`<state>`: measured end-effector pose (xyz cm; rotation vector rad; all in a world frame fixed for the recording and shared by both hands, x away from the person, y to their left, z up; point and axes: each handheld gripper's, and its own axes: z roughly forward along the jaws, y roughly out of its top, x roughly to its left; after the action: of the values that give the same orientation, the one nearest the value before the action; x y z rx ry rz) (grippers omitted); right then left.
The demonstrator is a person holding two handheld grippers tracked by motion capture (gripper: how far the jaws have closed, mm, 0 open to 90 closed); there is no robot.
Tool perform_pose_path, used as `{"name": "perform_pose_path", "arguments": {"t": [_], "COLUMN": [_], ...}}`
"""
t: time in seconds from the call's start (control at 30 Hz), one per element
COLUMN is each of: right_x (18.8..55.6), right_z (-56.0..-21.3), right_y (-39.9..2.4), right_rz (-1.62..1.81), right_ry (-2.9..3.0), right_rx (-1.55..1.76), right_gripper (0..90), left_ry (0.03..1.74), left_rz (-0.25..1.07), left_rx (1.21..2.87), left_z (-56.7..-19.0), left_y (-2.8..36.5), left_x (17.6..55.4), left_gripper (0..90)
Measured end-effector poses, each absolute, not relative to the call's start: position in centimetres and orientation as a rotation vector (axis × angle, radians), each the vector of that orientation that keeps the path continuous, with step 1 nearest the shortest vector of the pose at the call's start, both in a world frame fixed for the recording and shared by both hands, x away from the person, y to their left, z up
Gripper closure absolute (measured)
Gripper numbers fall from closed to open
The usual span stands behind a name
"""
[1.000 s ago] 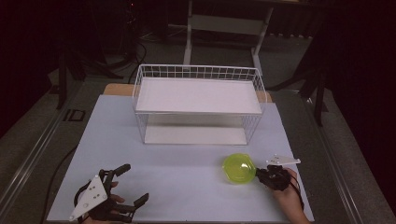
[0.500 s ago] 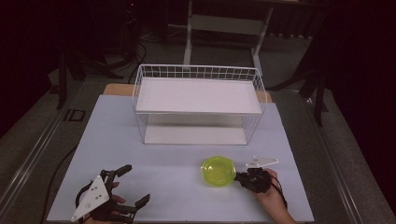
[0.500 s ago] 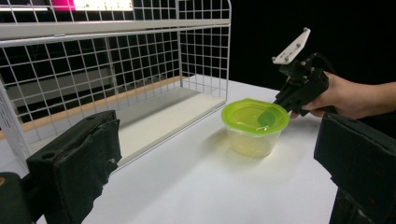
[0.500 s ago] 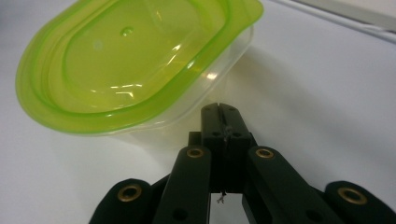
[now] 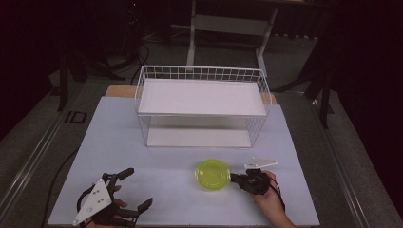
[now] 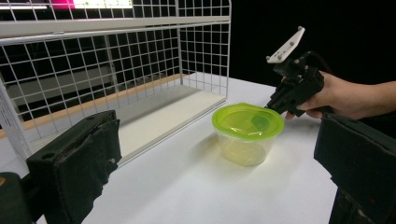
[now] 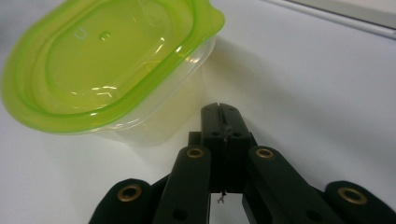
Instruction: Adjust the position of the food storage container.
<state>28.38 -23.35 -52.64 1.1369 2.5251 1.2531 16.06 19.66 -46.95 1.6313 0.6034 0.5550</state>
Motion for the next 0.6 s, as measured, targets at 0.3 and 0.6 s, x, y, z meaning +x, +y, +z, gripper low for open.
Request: {"name": "perform_pose_path", "arguments": {"t": [0.3,0.6], "right_x": [28.1,28.3], "right_z": [-52.9,-52.9], "right_y": [-21.8,-19.6], "right_rz": [1.206,1.212], "right_ry": [2.578,2.608], "right_rx": [1.101,1.083], "right_gripper": [90.0,90.0], "left_ry": [0.603,0.605], "left_rz": [0.550,0.537], "left_rx": [1.635,1.635], "left_z": [-47.0,-47.0], "left_y": [19.6,19.6], "left_x": [16.0,16.1], "left_gripper": [1.1,1.1]}}
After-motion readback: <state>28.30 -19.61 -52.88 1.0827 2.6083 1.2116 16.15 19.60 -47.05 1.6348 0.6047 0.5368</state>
